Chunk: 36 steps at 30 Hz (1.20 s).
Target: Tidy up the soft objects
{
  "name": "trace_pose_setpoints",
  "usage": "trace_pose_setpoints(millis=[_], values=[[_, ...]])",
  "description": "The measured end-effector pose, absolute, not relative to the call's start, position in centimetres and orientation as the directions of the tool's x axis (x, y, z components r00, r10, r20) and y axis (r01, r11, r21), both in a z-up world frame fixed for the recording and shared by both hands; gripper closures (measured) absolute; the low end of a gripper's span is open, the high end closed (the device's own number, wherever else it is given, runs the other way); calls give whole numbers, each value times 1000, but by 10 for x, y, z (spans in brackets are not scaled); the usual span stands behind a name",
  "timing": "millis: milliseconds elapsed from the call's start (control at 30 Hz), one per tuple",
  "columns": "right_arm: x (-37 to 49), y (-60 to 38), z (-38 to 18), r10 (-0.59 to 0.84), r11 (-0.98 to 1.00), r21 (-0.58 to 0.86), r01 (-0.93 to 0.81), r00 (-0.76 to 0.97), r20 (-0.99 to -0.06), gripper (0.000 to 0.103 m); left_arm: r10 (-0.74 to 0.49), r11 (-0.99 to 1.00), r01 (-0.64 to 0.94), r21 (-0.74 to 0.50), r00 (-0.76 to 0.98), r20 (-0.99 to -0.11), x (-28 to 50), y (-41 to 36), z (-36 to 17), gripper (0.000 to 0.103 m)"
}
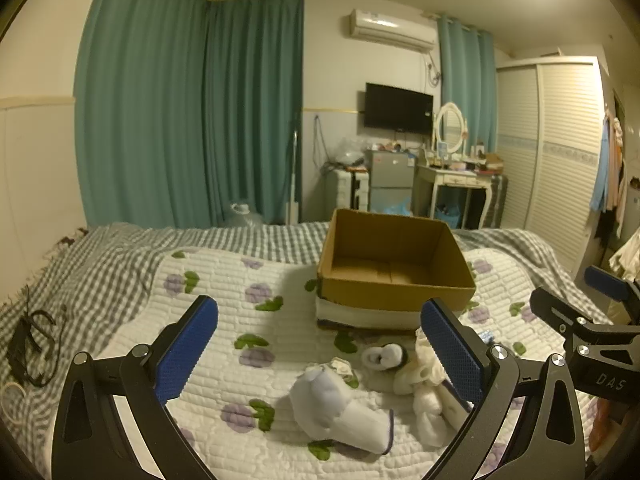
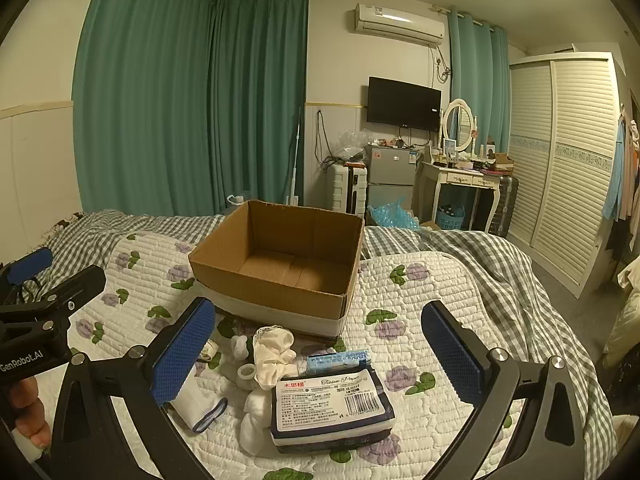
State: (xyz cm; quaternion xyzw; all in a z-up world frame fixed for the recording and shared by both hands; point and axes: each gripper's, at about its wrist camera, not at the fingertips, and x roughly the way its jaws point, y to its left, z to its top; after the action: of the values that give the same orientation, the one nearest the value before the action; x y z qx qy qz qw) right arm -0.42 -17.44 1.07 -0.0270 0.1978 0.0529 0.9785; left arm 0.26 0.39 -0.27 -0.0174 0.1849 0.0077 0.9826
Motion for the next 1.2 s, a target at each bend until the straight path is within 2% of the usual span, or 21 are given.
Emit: trace_pose_setpoints(millis=[1200], values=[[-2,-174,8,92,993,-31,-114,910,-405,0,15,999,-26,-24,931,-365,3,6,2,0]])
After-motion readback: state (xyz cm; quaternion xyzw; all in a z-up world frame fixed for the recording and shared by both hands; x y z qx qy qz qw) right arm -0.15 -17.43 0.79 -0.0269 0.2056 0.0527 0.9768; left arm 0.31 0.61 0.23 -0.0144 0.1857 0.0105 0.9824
